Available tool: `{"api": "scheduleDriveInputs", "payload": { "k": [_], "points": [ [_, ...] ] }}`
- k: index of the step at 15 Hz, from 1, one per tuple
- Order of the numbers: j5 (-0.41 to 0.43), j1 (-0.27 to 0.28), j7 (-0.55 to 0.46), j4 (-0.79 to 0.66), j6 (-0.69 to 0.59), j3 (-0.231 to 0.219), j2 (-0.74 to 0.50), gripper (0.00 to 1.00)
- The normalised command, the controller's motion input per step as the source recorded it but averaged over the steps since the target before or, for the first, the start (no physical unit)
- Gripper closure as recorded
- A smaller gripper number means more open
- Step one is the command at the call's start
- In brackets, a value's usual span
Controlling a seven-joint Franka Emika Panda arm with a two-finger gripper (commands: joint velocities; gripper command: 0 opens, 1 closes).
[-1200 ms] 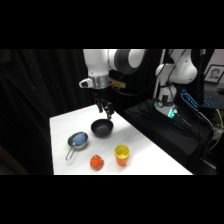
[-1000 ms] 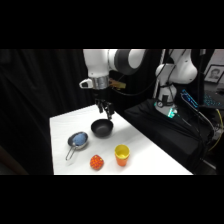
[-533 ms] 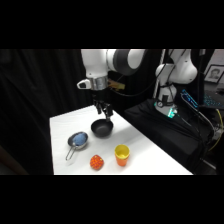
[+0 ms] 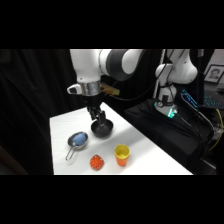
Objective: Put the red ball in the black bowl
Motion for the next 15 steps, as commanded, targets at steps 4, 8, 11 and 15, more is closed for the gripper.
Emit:
{"api": "scheduleDriveInputs", "payload": {
  "k": [4,8,11,15],
  "points": [
    [-0.015,0.050,0.18,0.35,0.03,0.023,0.23,0.00],
    [-0.012,0.052,0.18,0.23,0.18,0.012,0.23,0.00],
    [-0.023,0.063,0.16,0.21,0.19,0.004,0.26,0.00],
    [-0.032,0.055,0.14,0.20,0.20,-0.014,0.25,0.00]
  ]
}}
